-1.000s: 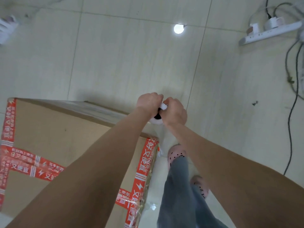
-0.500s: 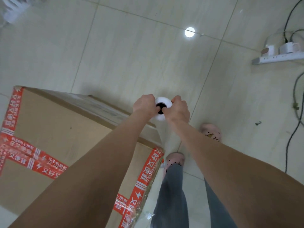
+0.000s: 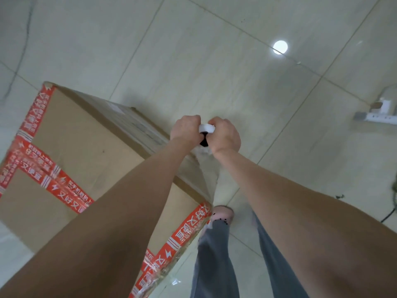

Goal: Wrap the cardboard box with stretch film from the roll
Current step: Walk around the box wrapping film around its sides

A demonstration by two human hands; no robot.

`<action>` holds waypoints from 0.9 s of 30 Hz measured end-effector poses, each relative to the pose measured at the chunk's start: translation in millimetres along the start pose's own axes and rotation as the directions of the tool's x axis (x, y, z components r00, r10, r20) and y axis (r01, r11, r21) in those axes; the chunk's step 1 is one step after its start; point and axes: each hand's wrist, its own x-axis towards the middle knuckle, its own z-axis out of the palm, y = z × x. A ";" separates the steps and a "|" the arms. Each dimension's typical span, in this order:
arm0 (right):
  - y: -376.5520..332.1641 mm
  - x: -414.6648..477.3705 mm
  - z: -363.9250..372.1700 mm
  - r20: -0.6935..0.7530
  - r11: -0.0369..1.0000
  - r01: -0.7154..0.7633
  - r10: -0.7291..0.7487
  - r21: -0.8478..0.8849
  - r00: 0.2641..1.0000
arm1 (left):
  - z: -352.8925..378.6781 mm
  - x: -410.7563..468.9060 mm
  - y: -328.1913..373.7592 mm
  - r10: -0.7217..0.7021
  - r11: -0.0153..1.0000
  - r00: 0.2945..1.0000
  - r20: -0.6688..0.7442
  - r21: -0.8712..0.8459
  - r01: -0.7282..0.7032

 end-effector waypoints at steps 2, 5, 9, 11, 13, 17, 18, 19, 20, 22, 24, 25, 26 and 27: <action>-11.3 6.5 3.9 0.067 0.997 -0.067 0.065 0.024 0.996 | -2.7 0.5 -13.3 -0.094 0.994 0.995 -0.018 -0.061 0.093; -18.0 10.4 9.7 0.166 0.983 -0.180 0.172 0.039 0.971 | -1.5 0.4 -26.0 -0.173 0.983 0.985 -0.003 -0.056 0.173; -26.7 12.2 12.3 0.077 0.996 0.029 -0.023 -0.080 0.997 | -7.4 5.7 -27.2 -0.185 0.982 0.982 -0.024 0.020 0.186; -31.7 16.4 10.2 0.078 0.983 0.137 -0.128 -0.121 0.989 | -10.3 9.4 -25.6 -0.139 0.988 0.989 -0.048 0.054 0.142; -35.4 20.2 7.6 0.103 0.975 0.183 -0.170 -0.129 0.980 | -13.2 10.6 -23.3 -0.101 0.991 0.994 -0.046 0.081 0.104; -37.2 25.8 4.3 0.199 0.994 0.042 -0.022 -0.099 0.980 | -11.6 8.4 -22.8 -0.175 0.984 0.984 -0.037 0.015 0.176; -37.2 27.4 3.9 0.218 0.993 0.013 0.014 -0.119 0.976 | -9.6 7.7 -23.1 -0.198 0.980 0.980 -0.038 -0.014 0.197; -37.1 29.2 4.0 0.228 0.990 0.006 0.027 -0.141 0.973 | -7.3 7.4 -23.2 -0.206 0.978 0.978 -0.038 -0.034 0.204; -36.5 30.4 4.6 0.233 0.987 0.018 0.020 -0.158 0.972 | -4.8 7.5 -22.8 -0.201 0.979 0.979 -0.036 -0.046 0.200; -36.3 32.5 6.4 0.225 0.981 0.075 -0.033 -0.179 0.974 | -3.1 10.0 -22.3 -0.179 0.983 0.983 -0.048 -0.052 0.177; -39.5 36.3 6.0 0.208 0.961 0.164 -0.117 -0.225 0.971 | -4.8 13.5 -23.9 -0.181 0.981 0.981 -0.071 -0.087 0.174; -42.0 38.1 5.1 0.199 0.944 0.211 -0.163 -0.255 0.966 | -6.2 14.3 -25.3 -0.199 0.975 0.977 -0.077 -0.115 0.190; -46.4 40.8 4.9 0.191 0.924 0.259 -0.211 -0.280 0.959 | -8.8 15.7 -28.2 -0.225 0.967 0.971 -0.084 -0.144 0.212; -51.5 43.8 4.9 0.191 0.904 0.304 -0.255 -0.300 0.948 | -11.3 17.1 -31.3 -0.254 0.955 0.964 -0.085 -0.180 0.236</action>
